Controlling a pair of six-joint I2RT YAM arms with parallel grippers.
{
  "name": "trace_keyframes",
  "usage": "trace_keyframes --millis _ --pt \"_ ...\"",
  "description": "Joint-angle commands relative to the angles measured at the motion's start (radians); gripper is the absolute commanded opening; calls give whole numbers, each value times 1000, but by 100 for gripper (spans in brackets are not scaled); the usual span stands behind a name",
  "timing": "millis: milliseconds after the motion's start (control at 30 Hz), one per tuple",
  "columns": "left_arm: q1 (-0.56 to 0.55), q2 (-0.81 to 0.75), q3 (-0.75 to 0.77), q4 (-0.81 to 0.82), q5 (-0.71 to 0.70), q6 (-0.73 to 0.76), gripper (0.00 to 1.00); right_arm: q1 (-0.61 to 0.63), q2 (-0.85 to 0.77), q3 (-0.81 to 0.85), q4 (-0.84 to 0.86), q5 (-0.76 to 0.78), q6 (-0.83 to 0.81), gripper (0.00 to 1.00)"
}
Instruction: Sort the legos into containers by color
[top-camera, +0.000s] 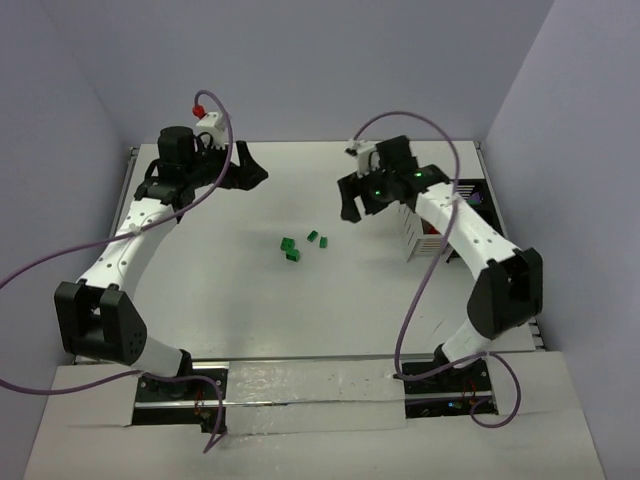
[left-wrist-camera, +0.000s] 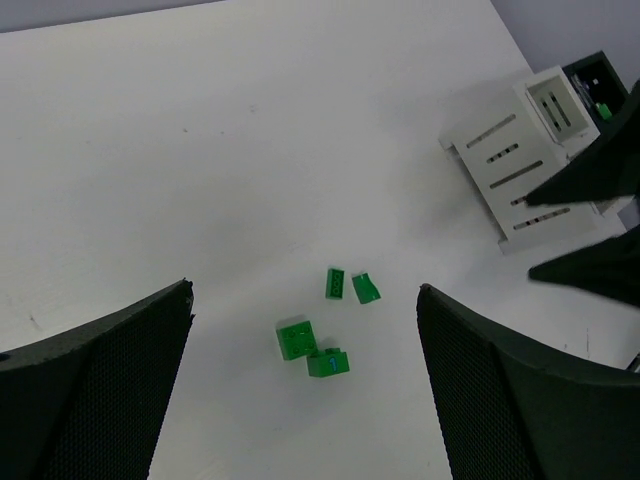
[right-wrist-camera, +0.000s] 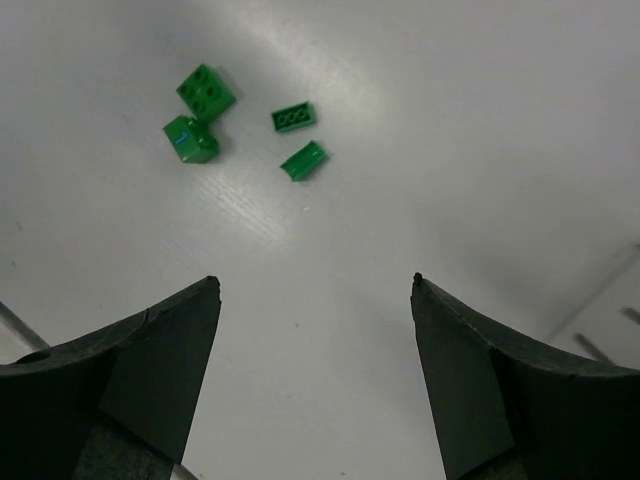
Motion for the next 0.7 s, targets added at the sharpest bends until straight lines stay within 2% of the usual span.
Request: trace_keyframes --millis 0,67,167,267,667 --pt "39 -13 17 52 -14 -66 98 131 76 -27 69 155 187 82" --pt "46 -8 17 51 -16 -73 98 168 115 -21 74 202 245 78" --pt "58 0 11 55 -13 -80 98 214 204 16 60 354 355 73" --pt "64 0 3 60 -10 -86 98 228 276 52 39 391 435 70" --pt "76 7 -4 56 -5 -76 99 228 486 183 -2 316 535 67"
